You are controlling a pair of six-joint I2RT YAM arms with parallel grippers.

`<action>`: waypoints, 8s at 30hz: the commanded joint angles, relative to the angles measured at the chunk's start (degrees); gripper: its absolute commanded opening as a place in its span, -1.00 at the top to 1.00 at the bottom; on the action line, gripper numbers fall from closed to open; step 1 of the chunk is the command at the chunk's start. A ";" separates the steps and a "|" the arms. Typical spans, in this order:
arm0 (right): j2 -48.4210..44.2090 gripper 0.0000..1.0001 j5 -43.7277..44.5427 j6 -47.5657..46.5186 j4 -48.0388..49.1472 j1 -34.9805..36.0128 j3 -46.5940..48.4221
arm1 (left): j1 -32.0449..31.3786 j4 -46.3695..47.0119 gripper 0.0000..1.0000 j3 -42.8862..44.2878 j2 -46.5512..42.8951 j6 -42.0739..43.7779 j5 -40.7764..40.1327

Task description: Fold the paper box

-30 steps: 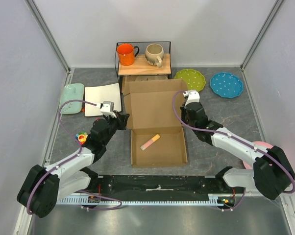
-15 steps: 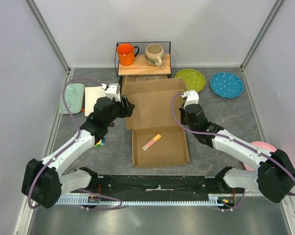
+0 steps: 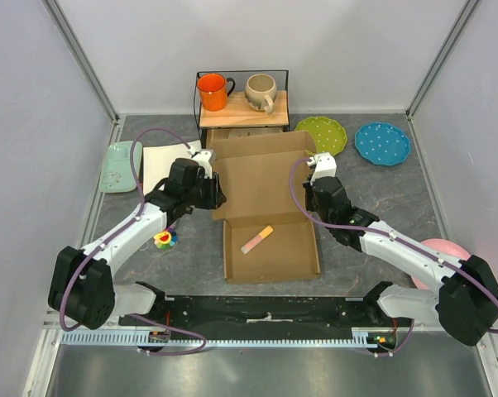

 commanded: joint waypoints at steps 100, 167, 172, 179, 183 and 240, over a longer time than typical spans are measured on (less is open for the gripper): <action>-4.64 -0.56 -7.40 2.31 -29.06 -10.16 15.94 | 0.03 15.46 0.97 -6.37 -4.97 14.84 11.87; -3.15 1.00 -10.49 2.84 -22.29 -9.21 10.57 | 0.03 6.66 0.60 2.68 -4.70 16.69 12.22; -3.32 1.00 -9.79 3.72 -22.38 -8.25 10.40 | -1.28 10.00 0.96 0.49 -6.45 14.06 10.22; -3.32 1.00 -2.94 8.80 -21.67 -2.55 9.26 | -10.76 11.32 0.97 -0.13 -7.25 12.12 -3.02; -3.50 1.00 2.16 11.89 -21.67 0.01 8.82 | -15.95 15.10 0.96 -1.71 -7.77 8.71 -12.89; -0.60 1.00 17.55 15.85 15.85 5.73 -9.99 | -31.34 74.08 0.96 -24.56 0.66 7.20 -52.37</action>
